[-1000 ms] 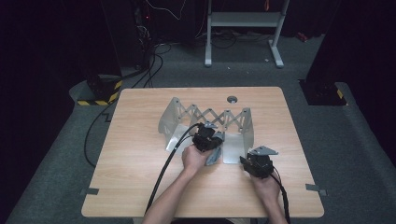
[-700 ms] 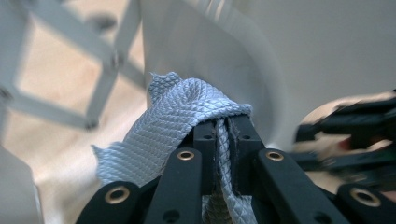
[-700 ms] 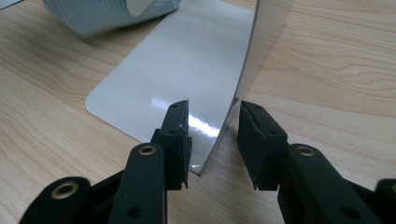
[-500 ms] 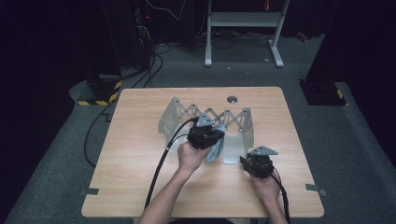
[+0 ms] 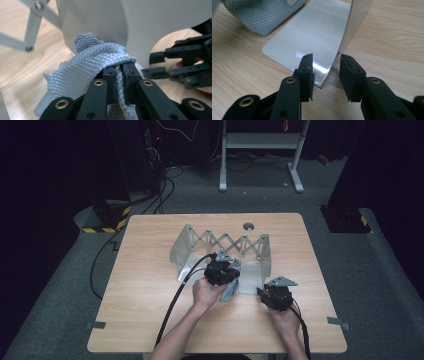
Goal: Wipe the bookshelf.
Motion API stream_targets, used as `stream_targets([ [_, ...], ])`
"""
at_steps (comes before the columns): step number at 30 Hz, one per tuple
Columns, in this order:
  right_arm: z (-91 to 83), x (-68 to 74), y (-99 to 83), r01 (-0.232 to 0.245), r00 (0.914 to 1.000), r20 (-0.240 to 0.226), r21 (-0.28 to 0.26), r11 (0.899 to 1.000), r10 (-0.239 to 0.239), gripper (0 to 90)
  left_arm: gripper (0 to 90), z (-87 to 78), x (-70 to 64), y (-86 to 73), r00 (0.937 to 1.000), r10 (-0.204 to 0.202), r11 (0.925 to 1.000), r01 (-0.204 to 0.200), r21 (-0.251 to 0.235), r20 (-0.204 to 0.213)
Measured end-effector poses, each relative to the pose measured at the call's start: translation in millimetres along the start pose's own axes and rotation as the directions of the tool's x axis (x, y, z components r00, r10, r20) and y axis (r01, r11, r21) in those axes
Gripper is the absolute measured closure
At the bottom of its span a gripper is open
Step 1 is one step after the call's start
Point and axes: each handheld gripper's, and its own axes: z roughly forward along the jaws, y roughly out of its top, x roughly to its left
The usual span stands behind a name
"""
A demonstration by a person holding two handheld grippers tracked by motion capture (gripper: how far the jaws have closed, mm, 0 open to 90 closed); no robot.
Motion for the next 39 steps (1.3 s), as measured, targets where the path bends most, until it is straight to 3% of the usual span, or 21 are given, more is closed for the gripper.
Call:
stream_targets([
  [3, 0.0, 0.0, 0.0, 0.0, 1.0, 0.0, 0.0, 1.0, 0.0, 64.0, 82.7, 6.9, 8.3, -5.6, 0.9998, -0.003, 0.9994, 0.003, 0.036, -0.021],
  [5, 0.0, -0.1, 0.0, -0.001, 1.0, 0.0, 0.0, 1.0, 0.001, 64.1, 82.7, 12.4, 14.5, -9.3, 0.999, -0.024, 0.9985, 0.026, 0.049, -0.037],
  [10, 0.0, -0.5, 0.0, 0.001, 1.0, -0.002, -0.001, 1.0, -0.001, 63.8, 82.7, 17.6, 21.9, -16.9, 0.9948, 0.025, 0.9969, -0.018, 0.077, -0.098],
  [14, 0.0, -0.2, 0.0, 0.0, 1.0, -0.002, -0.001, 1.0, 0.0, 63.8, 82.6, 13.1, 25.5, -21.2, 0.9891, 0.073, 0.9943, -0.062, 0.087, -0.128],
  [23, 0.2, -0.1, 0.2, 0.004, 1.0, -0.002, 0.0, 1.0, -0.004, 63.5, 78.7, -2.9, 29.4, -29.0, 0.986, 0.079, 0.9934, -0.065, 0.094, -0.147],
  [26, 0.2, -0.1, 0.2, 0.004, 1.0, -0.002, 0.0, 1.0, -0.004, 63.3, 69.9, -10.0, 32.5, -29.4, 0.9848, 0.077, 0.9928, -0.061, 0.103, -0.156],
  [30, 0.2, 0.2, 0.2, 0.004, 1.0, -0.003, 0.0, 1.0, -0.004, 62.6, 57.3, -15.8, 33.6, -29.0, 0.9822, 0.053, 0.9977, -0.044, 0.053, -0.18],
  [39, 0.4, 0.3, 0.2, 0.011, 0.9999, -0.004, 0.0, 1.0, -0.011, 61.4, 42.6, -26.0, 37.0, -26.4, 0.9853, 0.023, 0.9995, -0.019, 0.027, -0.169],
])
